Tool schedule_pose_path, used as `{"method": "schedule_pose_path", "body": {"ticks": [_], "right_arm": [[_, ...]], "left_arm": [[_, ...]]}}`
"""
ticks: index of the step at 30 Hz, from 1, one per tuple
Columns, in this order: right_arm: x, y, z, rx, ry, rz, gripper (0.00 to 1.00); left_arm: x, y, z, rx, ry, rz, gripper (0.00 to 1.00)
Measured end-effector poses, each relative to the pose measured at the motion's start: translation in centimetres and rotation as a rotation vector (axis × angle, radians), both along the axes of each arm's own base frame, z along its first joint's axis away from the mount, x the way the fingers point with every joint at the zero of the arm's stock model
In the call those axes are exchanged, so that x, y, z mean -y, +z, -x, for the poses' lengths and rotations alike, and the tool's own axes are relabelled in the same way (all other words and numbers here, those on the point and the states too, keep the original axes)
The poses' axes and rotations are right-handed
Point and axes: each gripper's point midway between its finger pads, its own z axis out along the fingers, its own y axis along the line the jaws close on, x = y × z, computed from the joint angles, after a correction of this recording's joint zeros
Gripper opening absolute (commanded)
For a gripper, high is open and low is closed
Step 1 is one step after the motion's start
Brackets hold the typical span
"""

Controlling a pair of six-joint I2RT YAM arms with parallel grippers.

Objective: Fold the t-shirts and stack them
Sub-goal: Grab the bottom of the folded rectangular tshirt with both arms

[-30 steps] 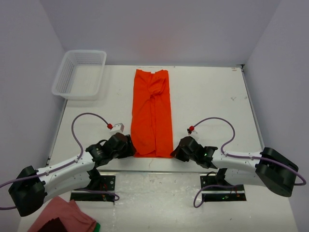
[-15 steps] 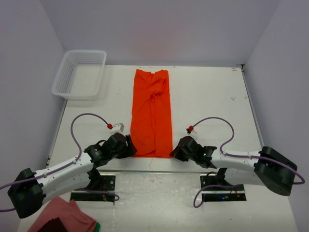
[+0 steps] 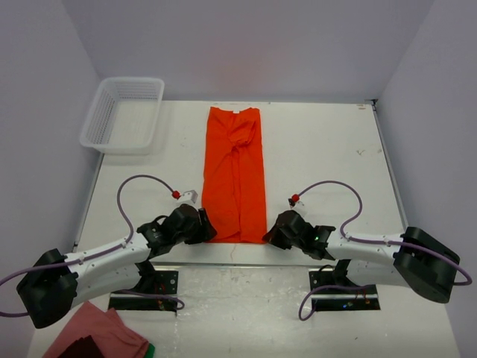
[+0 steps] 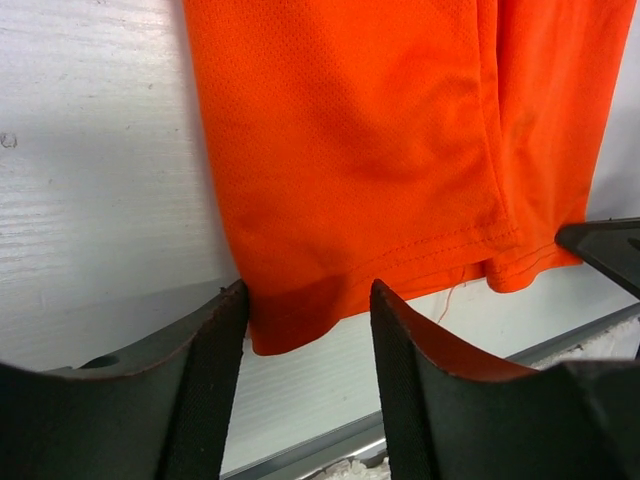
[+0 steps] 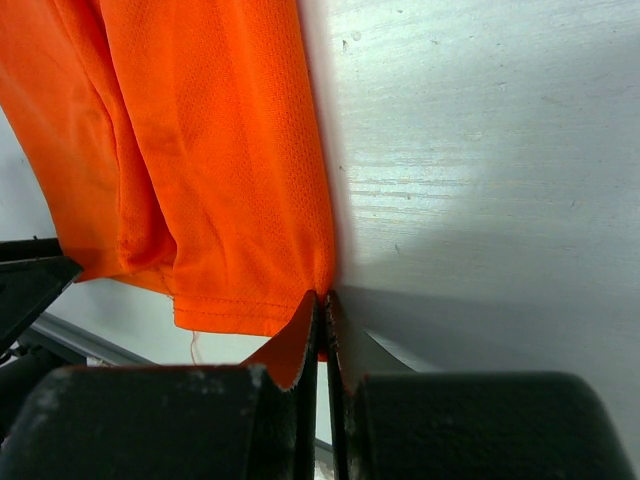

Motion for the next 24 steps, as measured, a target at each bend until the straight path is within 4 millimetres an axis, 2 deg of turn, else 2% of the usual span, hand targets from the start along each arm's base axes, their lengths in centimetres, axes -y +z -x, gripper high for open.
{"method": "schedule_pose_path", "body": {"ticks": [5, 8, 9, 16, 24], "right_arm": [[0.0, 0.0, 0.0, 0.0, 0.001, 0.001, 0.0], [0.0, 0.0, 0.0, 0.0, 0.003, 0.003, 0.0], [-0.1, -0.1, 0.0, 0.0, 0.006, 0.004, 0.0], [-0.8, 0.0, -0.2, 0.005, 0.039, 0.024, 0.0], [-0.7, 0.0, 1.3, 0.015, 0.103, 0.103, 0.0]], "left_arm": [[-0.2, -0.5, 0.4, -0.015, -0.005, -0.006, 0.34], [-0.4, -0.7, 0.6, -0.022, -0.005, -0.008, 0.15], [-0.4, -0.9, 0.7, -0.025, -0.008, -0.011, 0.01], [-0.3, -1.1, 1.1, -0.042, -0.025, -0.003, 0.0], [-0.5, -0.3, 1.9, -0.037, -0.049, 0.018, 0.0]]}}
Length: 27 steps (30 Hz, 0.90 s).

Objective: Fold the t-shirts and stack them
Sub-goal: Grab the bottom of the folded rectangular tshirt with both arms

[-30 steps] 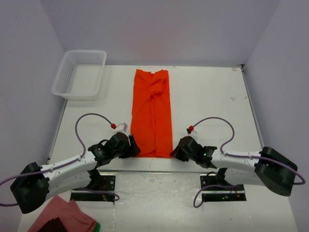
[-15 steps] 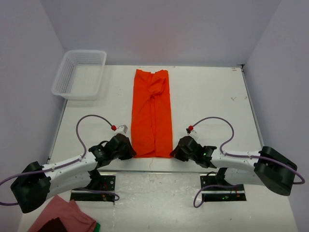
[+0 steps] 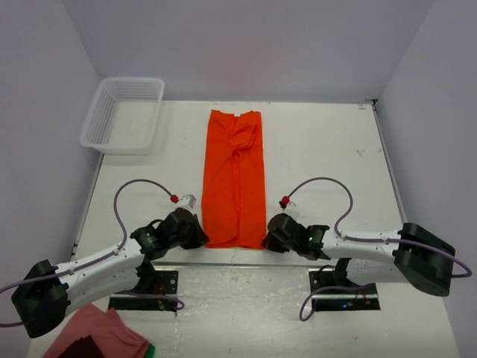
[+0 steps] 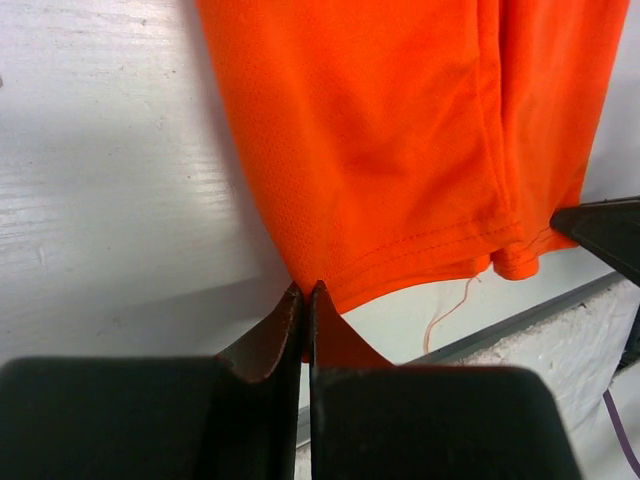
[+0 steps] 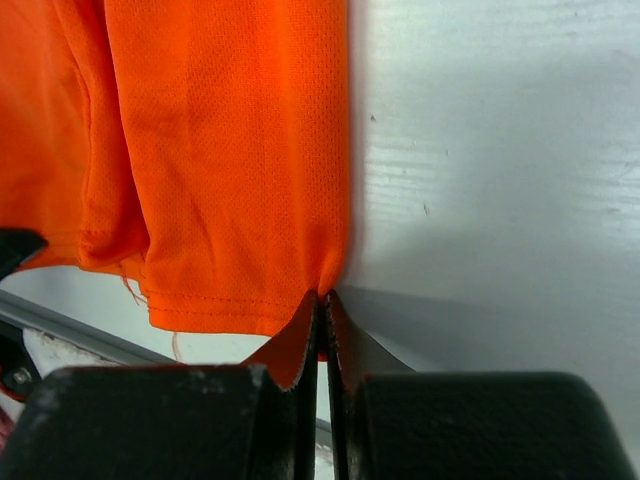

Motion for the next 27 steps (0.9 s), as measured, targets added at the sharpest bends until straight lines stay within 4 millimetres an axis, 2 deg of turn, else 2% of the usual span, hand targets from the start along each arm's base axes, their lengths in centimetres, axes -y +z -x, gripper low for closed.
{"method": "schedule_pose_path", "body": {"ticks": [10, 15, 22, 27], "right_arm": [[1.1, 0.2, 3.3, -0.002, 0.089, 0.13, 0.0], [1.5, 1.3, 4.4, 0.008, 0.114, 0.189, 0.0], [0.8, 4.5, 3.3, 0.062, 0.109, 0.218, 0.0], [-0.4, 7.9, 0.4, 0.122, 0.084, 0.215, 0.0]], "left_arm": [[-0.3, 1.2, 2.1, 0.011, -0.05, 0.031, 0.0], [-0.7, 2.2, 2.7, 0.029, -0.056, 0.05, 0.0], [-0.2, 4.9, 1.5, 0.066, -0.043, 0.033, 0.0], [1.6, 7.9, -1.0, 0.117, -0.048, 0.006, 0.0]]}}
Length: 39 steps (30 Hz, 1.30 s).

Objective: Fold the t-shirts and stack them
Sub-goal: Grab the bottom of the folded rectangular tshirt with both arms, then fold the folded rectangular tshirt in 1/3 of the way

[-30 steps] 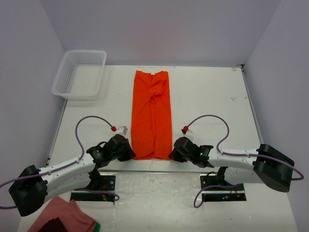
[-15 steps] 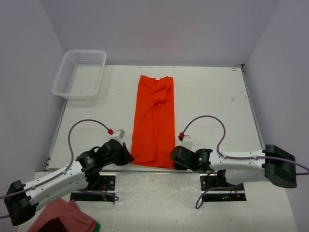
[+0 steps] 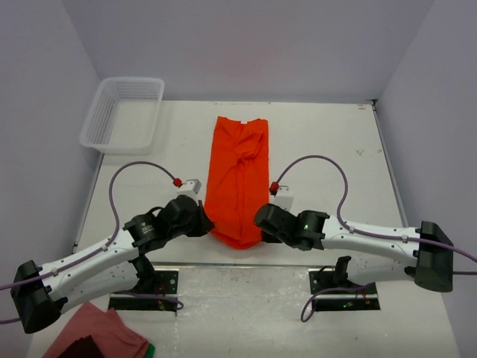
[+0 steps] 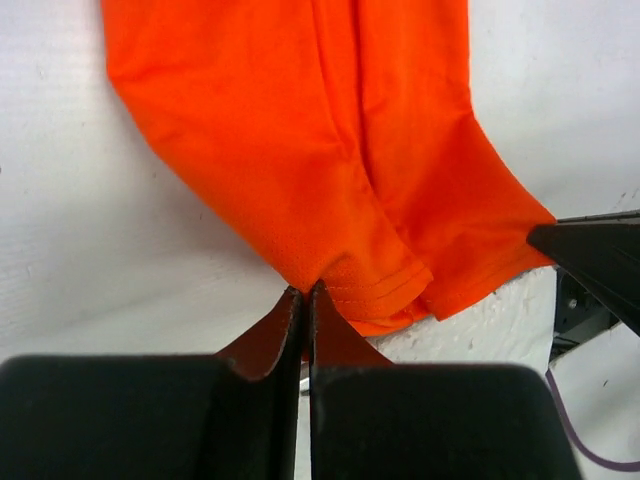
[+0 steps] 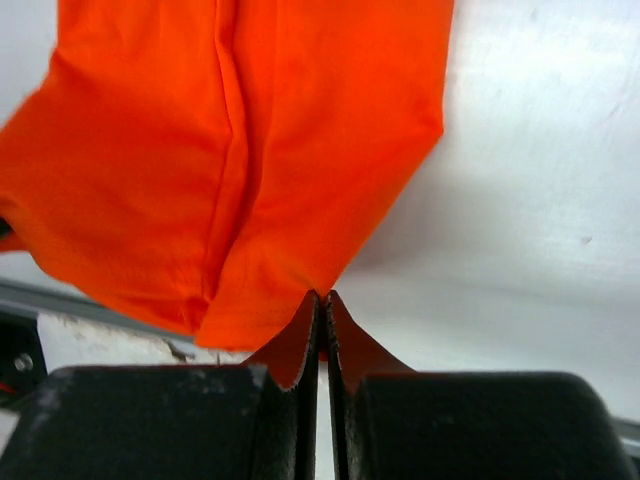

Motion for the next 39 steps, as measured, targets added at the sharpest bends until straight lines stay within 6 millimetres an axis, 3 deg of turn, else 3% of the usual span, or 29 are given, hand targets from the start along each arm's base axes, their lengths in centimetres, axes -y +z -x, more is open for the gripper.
{"method": "schedule_pose_path", "body": {"ticks": [6, 11, 16, 22, 27, 39], "right_arm": [[1.4, 2.5, -5.5, 0.067, -0.058, 0.043, 0.0], [3.5, 3.7, -9.9, 0.097, -0.093, 0.1, 0.0], [3.8, 3.2, -13.8, 0.079, -0.067, 0.148, 0.0], [2.8, 2.0, -17.9, 0.038, -0.009, 0.165, 0.0], [2.1, 1.9, -20.8, 0.031, 0.021, 0.153, 0.0], [1.7, 2.0, -26.2, 0.027, 0.038, 0.111, 0.0]], "left_arm": [[1.6, 2.0, -3.5, 0.059, 0.005, -0.039, 0.0], [0.3, 2.7, -8.6, 0.092, 0.085, -0.085, 0.0], [-0.2, 3.0, -13.1, 0.113, 0.117, -0.123, 0.0], [1.1, 3.4, -17.5, 0.14, 0.101, -0.134, 0.0], [1.4, 2.9, -20.4, 0.145, 0.103, -0.145, 0.0], [0.3, 0.5, -24.2, 0.112, 0.121, -0.159, 0.0]]}}
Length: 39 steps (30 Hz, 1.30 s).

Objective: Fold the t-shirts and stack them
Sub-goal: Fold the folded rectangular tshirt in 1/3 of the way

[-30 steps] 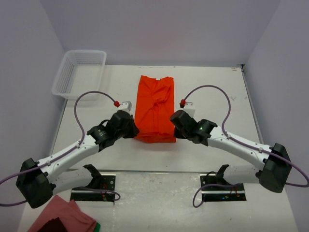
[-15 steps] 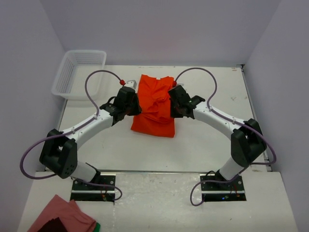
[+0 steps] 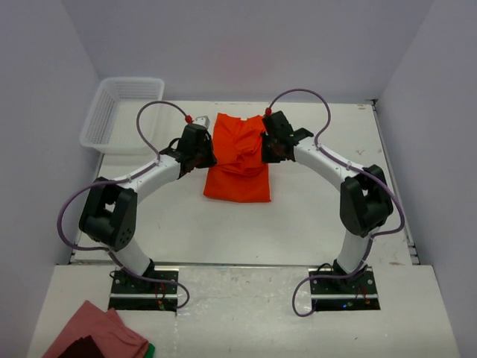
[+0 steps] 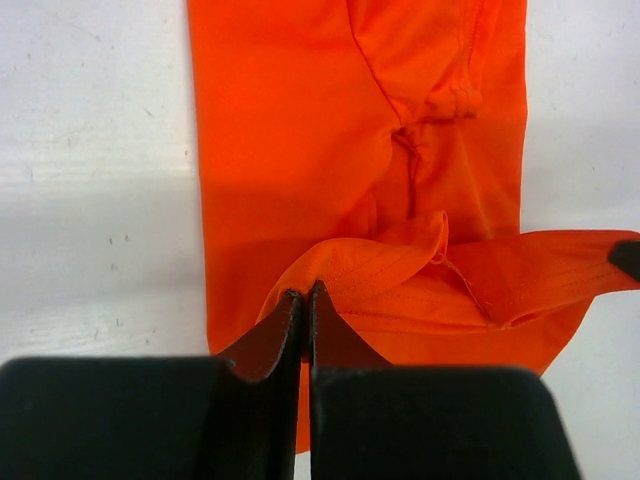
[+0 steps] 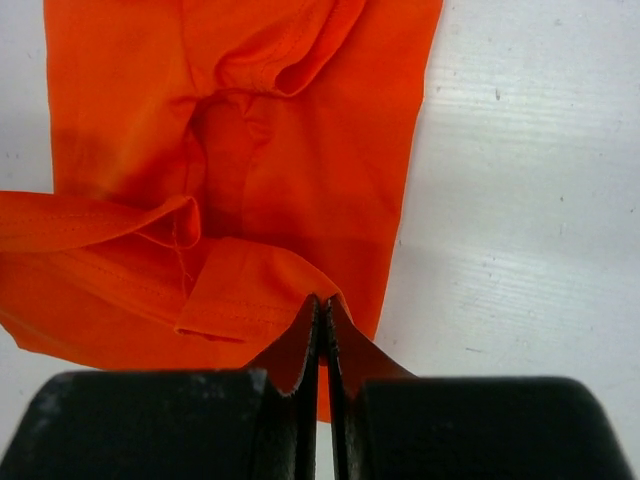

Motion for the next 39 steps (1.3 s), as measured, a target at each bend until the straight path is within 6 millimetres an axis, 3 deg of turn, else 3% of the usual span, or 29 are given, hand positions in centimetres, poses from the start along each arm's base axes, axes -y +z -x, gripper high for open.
{"method": "schedule_pose_path", "body": {"ticks": [6, 14, 16, 18, 19, 21, 22, 23, 24, 27, 30, 31, 32, 33, 34, 35, 37, 39], "right_arm": [[0.5, -0.9, -1.6, -0.021, -0.008, -0.001, 0.0], [0.6, -1.7, -4.4, -0.03, -0.004, -0.003, 0.02], [0.7, -1.7, -5.9, -0.023, -0.008, -0.008, 0.04], [1.1, -1.5, -8.0, -0.004, -0.019, -0.015, 0.24], [1.4, -1.5, -9.2, -0.002, -0.018, -0.017, 0.39], [1.9, -1.0, -11.4, 0.027, -0.018, -0.014, 0.57], [2.4, -0.3, -13.3, 0.054, -0.027, -0.009, 0.82], [2.7, 0.4, -14.7, 0.084, -0.032, -0.01, 0.87], [3.3, 1.2, -15.8, 0.112, -0.03, -0.002, 0.88], [5.1, 4.1, -17.2, 0.171, -0.05, 0.007, 0.89], [6.6, 6.1, -16.2, 0.186, -0.069, 0.009, 0.85], [6.9, 6.5, -15.2, 0.179, -0.07, 0.008, 0.65], [7.1, 6.7, -14.0, 0.169, -0.065, 0.01, 0.33], [7.1, 6.7, -12.6, 0.156, -0.056, 0.001, 0.0], [6.8, 6.6, -10.9, 0.13, -0.048, -0.017, 0.0], [6.4, 6.5, -9.4, 0.105, -0.036, -0.036, 0.0], [5.1, 6.0, -7.4, 0.072, -0.006, -0.06, 0.0], [3.2, 4.6, -5.8, 0.032, 0.039, -0.09, 0.0]], "left_arm": [[0.7, -0.2, -2.5, 0.011, -0.019, 0.02, 0.0], [1.9, -2.0, -6.0, 0.01, -0.066, 0.027, 0.0], [1.8, -2.3, -7.0, 0.017, -0.072, 0.02, 0.09], [1.5, -2.4, -8.7, 0.046, -0.071, 0.011, 0.24], [1.2, -2.4, -9.6, 0.066, -0.07, 0.004, 0.35], [0.1, -2.0, -11.1, 0.117, -0.069, -0.023, 0.55], [-0.7, -1.7, -11.9, 0.14, -0.056, -0.049, 0.65], [-1.6, -1.0, -12.9, 0.168, -0.033, -0.083, 0.92], [-2.4, -0.1, -13.9, 0.2, -0.018, -0.116, 1.0], [-4.1, 4.2, -16.6, 0.3, 0.032, -0.165, 1.0], [-4.5, 8.2, -16.7, 0.37, 0.048, -0.158, 0.97], [-4.2, 9.1, -16.2, 0.38, 0.037, -0.144, 0.84], [-3.9, 9.8, -15.7, 0.386, 0.028, -0.126, 0.75], [-3.4, 10.4, -15.0, 0.391, 0.007, -0.1, 0.59], [-2.8, 10.4, -14.2, 0.385, -0.015, -0.076, 0.12], [-1.9, 10.2, -13.3, 0.374, -0.042, -0.045, 0.0], [0.0, 8.6, -11.4, 0.335, -0.114, 0.012, 0.0], [1.8, 5.8, -9.4, 0.278, -0.182, 0.076, 0.0]]}}
